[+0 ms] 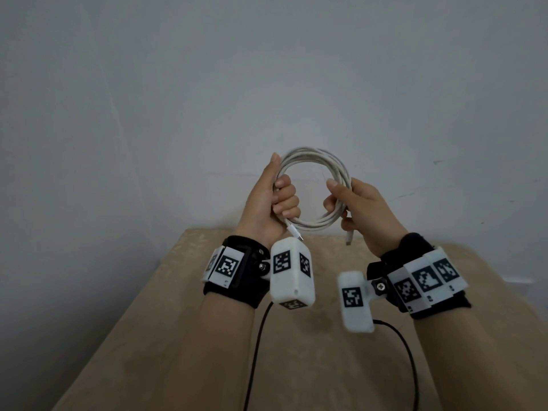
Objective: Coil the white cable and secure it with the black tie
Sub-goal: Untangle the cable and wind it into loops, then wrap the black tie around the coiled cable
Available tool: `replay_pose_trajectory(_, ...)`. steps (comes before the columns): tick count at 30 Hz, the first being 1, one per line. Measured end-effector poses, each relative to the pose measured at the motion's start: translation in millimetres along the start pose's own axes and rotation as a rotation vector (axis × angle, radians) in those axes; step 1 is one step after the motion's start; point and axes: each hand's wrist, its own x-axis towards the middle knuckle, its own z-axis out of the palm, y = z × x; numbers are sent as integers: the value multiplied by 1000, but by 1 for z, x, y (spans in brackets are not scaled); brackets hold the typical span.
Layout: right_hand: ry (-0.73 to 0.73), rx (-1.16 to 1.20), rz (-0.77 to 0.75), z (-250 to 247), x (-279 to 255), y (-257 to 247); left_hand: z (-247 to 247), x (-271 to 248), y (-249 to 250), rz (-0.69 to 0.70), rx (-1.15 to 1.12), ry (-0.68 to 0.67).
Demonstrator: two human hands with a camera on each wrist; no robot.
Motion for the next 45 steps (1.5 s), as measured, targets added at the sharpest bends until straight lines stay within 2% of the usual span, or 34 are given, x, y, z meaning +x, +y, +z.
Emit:
replay_pose_trajectory(10,-88,-186,-40,-5,3,6,-10,-8,10,-195,323,-149)
replay_pose_trajectory(14,-85,-193,-48,-2,5,10,-14,-5,11,-236,285,-208)
replay_pose_trajectory(20,-70,-217,-48,6,5,17,-18,-6,16,-58,359,-37)
replay_pose_trajectory(24,-105,-140,48,6,6,22,-19,-6,22,72,356,49)
replay_pose_trajectory(28,-92,-31,125,6,6,26,-26,-10,32,144,307,97)
replay_pose_trajectory(32,-74,-16,175,10,4,31,-36,-20,50,221,443,181)
replay_pose_trajectory(38,-223,-89,280,39,9,42,-50,-26,61,340,697,367)
replay_pose_trajectory(45,-347,-187,352,81,24,66,-61,-21,56,328,699,443)
